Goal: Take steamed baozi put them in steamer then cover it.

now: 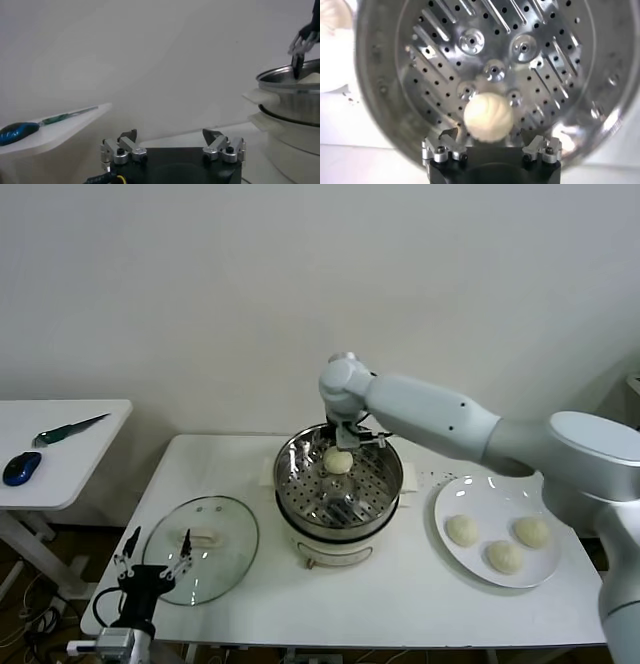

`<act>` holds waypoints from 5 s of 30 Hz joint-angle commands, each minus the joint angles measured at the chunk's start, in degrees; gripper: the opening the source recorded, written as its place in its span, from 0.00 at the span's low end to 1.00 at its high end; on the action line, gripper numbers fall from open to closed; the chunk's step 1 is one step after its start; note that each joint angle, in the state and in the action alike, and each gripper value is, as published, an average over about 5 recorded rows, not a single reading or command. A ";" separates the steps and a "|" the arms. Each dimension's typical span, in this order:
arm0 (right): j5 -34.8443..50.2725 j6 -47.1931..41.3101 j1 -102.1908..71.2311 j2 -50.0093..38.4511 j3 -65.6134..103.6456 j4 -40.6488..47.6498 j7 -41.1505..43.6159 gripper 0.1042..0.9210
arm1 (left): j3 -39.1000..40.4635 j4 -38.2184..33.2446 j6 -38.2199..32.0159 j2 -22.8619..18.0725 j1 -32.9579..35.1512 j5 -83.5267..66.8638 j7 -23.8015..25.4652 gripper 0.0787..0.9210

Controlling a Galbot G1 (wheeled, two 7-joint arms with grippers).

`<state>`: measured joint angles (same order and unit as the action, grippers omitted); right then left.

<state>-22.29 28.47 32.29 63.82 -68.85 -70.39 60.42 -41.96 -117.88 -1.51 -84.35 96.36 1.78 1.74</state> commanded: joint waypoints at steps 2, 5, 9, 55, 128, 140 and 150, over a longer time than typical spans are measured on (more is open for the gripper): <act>32.28 -24.43 16.48 -18.18 -17.56 -10.15 -7.65 0.88 | 0.14 -0.59 -0.04 0.03 0.57 0.03 0.07 0.88; 40.83 -33.23 16.27 -24.50 -18.59 -9.44 -3.06 0.88 | 0.42 -0.76 -0.11 -0.11 0.76 0.02 0.02 0.88; 44.27 -37.46 11.09 -30.37 -15.89 -6.25 2.36 0.88 | 0.79 -0.96 -0.20 -0.24 1.07 0.25 -0.01 0.88; 25.59 -35.61 -32.79 -19.94 16.50 14.78 3.23 0.77 | -1.00 -0.52 -0.36 -0.44 2.72 0.93 -0.13 0.88; 61.22 -48.55 -0.85 14.77 -17.34 10.24 -8.61 0.87 | 0.78 -2.48 -0.21 -0.29 2.88 2.53 0.13 0.88; 61.20 -45.12 15.75 -7.57 -20.69 -5.84 -1.72 0.88 | 1.04 -2.80 -0.20 -0.36 3.44 3.06 0.07 0.88; 47.96 -41.01 16.47 -32.59 -24.19 -18.24 2.52 0.88 | 1.09 -3.10 0.06 -0.50 3.50 3.51 -0.01 0.88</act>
<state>33.18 -14.64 46.06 49.23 -90.99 -79.48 60.01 -40.86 -120.93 -1.51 -84.77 99.85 5.20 1.75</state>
